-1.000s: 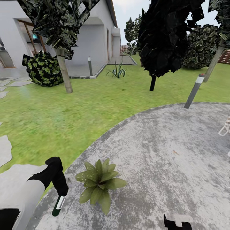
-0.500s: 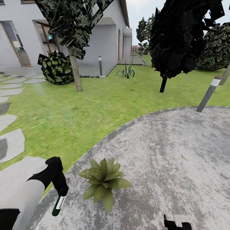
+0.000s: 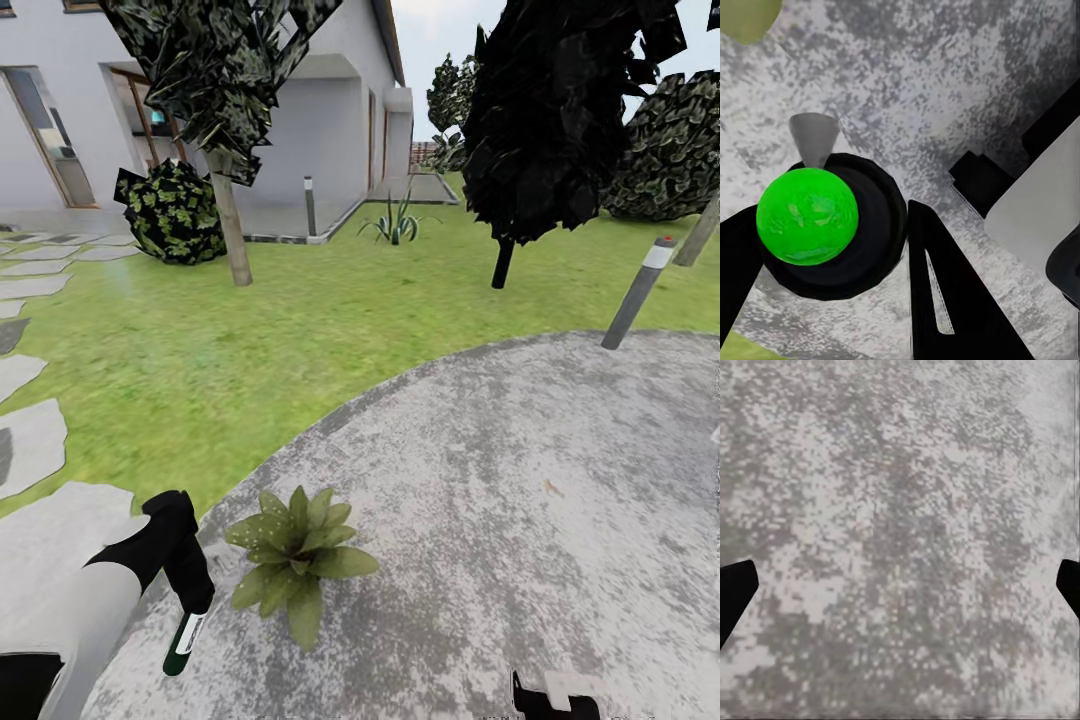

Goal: Pick up the pesticide atomizer in the garden and spray insectifuge to fully cover both potted plants in the garden.

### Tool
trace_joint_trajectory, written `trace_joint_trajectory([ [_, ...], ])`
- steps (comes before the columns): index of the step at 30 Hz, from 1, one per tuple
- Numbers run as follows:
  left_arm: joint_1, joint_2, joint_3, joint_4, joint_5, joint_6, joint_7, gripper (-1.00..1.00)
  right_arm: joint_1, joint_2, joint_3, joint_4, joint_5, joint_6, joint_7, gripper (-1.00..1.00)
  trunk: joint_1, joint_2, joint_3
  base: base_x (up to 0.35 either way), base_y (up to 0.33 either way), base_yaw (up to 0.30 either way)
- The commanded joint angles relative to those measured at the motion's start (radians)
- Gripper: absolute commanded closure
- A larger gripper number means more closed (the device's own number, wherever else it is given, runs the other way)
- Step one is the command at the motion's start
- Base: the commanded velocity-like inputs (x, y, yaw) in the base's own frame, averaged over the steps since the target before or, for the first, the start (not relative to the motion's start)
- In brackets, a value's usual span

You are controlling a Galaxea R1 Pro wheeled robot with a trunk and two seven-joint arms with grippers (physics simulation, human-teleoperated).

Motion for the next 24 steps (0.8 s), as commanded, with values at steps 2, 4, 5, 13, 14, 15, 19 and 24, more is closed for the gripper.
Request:
trace_joint_trajectory([
  [2,0.000,0.001,-0.004,-0.001,-0.003,0.011,-0.007,1.00,-0.001,0.000,-0.005,0.001,0.011,-0.003,-0.005,-1.00,-0.001,0.000,-0.001,-0.222,-0.193,0.049],
  [4,0.000,0.001,-0.005,-0.001,-0.003,0.011,-0.007,1.00,-0.001,0.000,-0.005,0.001,0.011,-0.003,-0.005,-1.00,-0.001,0.000,-0.001,-0.119,-0.178,0.179],
  [5,0.000,0.001,-0.006,-0.001,-0.003,0.011,-0.007,1.00,-0.001,0.000,-0.005,0.001,0.010,-0.003,-0.005,-1.00,-0.001,0.000,-0.001,-0.051,-0.126,0.235],
  [13,-0.016,-0.018,-0.016,-0.005,-0.067,0.012,-0.027,1.00,-0.001,0.000,-0.005,0.002,0.011,-0.003,-0.005,-1.00,-0.001,0.000,-0.001,-0.009,-0.022,0.101],
  [14,-0.026,-0.031,-0.017,-0.006,-0.101,0.012,-0.043,1.00,-0.001,0.000,-0.005,0.002,0.011,-0.003,-0.005,-1.00,-0.001,0.000,-0.001,0.000,-0.001,0.004],
  [15,-0.043,-0.039,-0.016,-0.005,-0.138,0.012,-0.070,1.00,-0.001,0.000,-0.005,0.002,0.011,-0.003,-0.005,-1.00,-0.001,0.000,-0.001,0.000,0.000,0.002],
  [19,-0.088,-0.045,-0.015,-0.006,-0.192,0.027,-0.155,1.00,-0.001,0.000,-0.005,0.002,0.011,-0.003,-0.005,-1.00,-0.001,0.000,-0.001,0.000,0.000,0.000],
  [24,-0.077,-0.016,-0.008,-0.003,-0.196,0.028,-0.157,1.00,-0.001,0.000,-0.005,0.002,0.011,-0.003,-0.005,-1.00,-0.001,0.000,-0.001,0.000,0.000,0.000],
])
